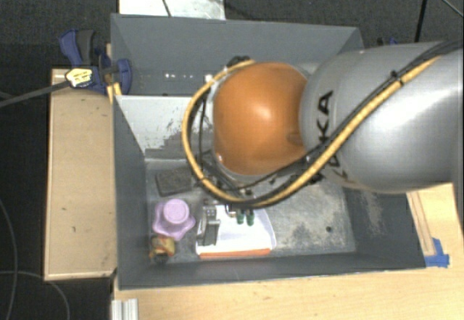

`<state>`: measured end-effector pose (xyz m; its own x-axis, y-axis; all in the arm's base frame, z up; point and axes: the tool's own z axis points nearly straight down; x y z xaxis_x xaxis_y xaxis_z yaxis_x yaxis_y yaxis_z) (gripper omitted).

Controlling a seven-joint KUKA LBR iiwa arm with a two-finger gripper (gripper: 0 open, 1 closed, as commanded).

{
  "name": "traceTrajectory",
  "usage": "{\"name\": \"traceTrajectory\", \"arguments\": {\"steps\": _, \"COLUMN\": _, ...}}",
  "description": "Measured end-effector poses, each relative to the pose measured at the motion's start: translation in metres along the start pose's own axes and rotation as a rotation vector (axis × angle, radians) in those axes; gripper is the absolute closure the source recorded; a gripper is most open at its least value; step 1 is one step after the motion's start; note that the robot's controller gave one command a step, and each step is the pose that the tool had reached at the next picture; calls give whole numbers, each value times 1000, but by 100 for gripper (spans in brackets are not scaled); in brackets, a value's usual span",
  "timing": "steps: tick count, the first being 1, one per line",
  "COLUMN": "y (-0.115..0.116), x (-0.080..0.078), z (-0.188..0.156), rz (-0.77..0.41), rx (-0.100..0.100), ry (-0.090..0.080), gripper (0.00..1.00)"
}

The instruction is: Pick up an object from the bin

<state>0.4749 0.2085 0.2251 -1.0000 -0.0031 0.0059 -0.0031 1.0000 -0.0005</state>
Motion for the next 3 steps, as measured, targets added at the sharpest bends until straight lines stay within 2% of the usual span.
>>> {"name": "traceTrajectory", "arguments": {"steps": 1, "y": -1, "x": -2, "z": -4, "rz": 5, "rx": -2, "ry": -8, "gripper": 0}}
{"name": "traceTrajectory", "arguments": {"steps": 2, "y": -21, "x": -6, "z": 32, "rz": -95, "rx": -3, "ry": -12, "gripper": 0}}
{"name": "traceTrajectory", "arguments": {"steps": 3, "y": -32, "x": -18, "z": 89, "rz": -67, "rx": -2, "ry": -12, "gripper": 0}}
